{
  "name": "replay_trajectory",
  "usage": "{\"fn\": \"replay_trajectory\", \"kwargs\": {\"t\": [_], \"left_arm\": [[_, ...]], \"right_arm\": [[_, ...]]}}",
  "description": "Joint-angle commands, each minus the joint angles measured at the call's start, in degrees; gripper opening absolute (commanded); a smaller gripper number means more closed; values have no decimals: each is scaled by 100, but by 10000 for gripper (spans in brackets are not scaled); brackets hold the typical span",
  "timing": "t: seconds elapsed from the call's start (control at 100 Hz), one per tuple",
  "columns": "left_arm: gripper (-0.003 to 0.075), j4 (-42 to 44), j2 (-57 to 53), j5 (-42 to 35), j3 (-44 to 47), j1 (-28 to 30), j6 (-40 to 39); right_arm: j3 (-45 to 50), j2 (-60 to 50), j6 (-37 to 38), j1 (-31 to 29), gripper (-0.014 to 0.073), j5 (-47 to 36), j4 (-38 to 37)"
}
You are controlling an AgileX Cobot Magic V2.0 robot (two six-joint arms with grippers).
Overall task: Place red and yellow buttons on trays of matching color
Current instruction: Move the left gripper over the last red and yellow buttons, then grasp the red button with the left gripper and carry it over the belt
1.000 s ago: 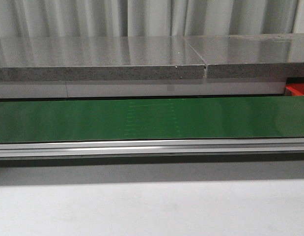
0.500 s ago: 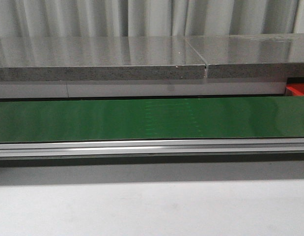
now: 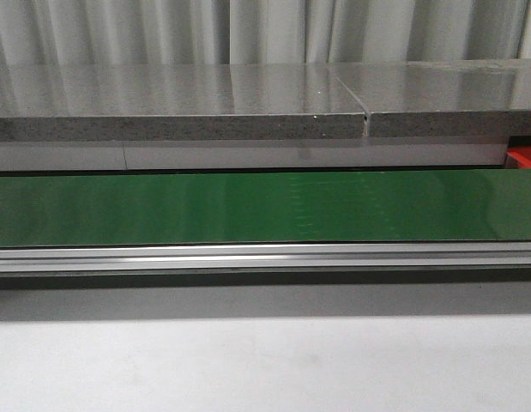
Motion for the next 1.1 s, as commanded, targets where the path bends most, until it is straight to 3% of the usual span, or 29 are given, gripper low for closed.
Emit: {"fn": "replay_trajectory", "kwargs": {"t": [0.0,0.4,1.09], "left_arm": [[-19,-114,-332,-240,50,-207,45],[-19,-279,-348,-437,791,-874,177],[-13,-344,-300,-486,1176,-884,351]], "right_arm": [[-155,-22,-39,11,-67,-309,50],[-155,-22,-39,11,-67,-309,50],[-155,-22,-39,11,-67,-309,50]]}}
